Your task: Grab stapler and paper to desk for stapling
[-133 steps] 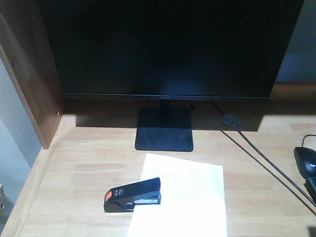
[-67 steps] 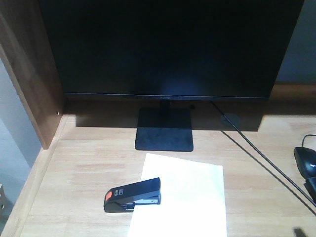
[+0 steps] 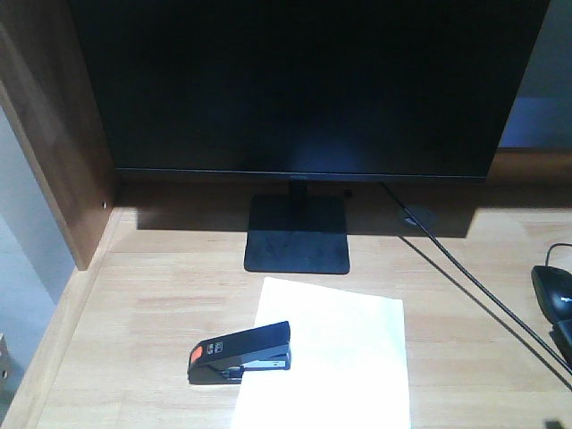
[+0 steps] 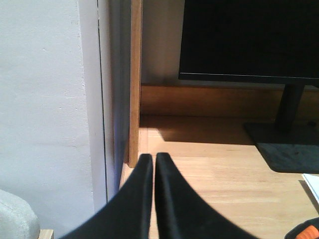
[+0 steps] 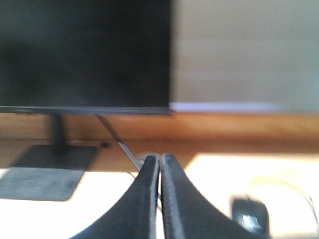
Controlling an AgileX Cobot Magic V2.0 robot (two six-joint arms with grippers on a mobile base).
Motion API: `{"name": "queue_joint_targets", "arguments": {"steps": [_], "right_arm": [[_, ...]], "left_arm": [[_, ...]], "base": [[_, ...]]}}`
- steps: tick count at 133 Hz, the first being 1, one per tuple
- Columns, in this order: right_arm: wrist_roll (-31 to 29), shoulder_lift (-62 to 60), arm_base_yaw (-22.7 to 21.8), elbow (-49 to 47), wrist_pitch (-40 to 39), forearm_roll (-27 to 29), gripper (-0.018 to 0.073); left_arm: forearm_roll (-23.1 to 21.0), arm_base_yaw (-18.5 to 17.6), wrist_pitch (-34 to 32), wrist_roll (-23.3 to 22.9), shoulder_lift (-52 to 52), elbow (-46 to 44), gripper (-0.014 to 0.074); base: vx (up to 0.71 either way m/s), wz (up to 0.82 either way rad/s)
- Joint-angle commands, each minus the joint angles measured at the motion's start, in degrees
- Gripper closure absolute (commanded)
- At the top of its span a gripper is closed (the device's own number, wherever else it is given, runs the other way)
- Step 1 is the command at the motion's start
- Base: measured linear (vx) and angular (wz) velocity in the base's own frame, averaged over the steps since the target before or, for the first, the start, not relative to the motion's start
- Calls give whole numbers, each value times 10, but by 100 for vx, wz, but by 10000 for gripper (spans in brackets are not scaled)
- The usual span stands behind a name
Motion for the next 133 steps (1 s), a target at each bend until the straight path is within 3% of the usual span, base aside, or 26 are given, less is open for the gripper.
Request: {"name": "queue_joint_targets", "arguments": {"steps": [1, 48, 133], "right_arm": [[4, -25, -3, 18, -59, -5, 569], [37, -56, -1, 58, -50, -46, 569], [37, -56, -1, 58, -50, -45, 569]], "left_arm": [[-1, 0, -44, -2, -9, 5, 603], [-1, 0, -44, -2, -9, 5, 603], [-1, 0, -44, -2, -9, 5, 603]], "base": [[0, 0], [0, 0], [0, 0]]}}
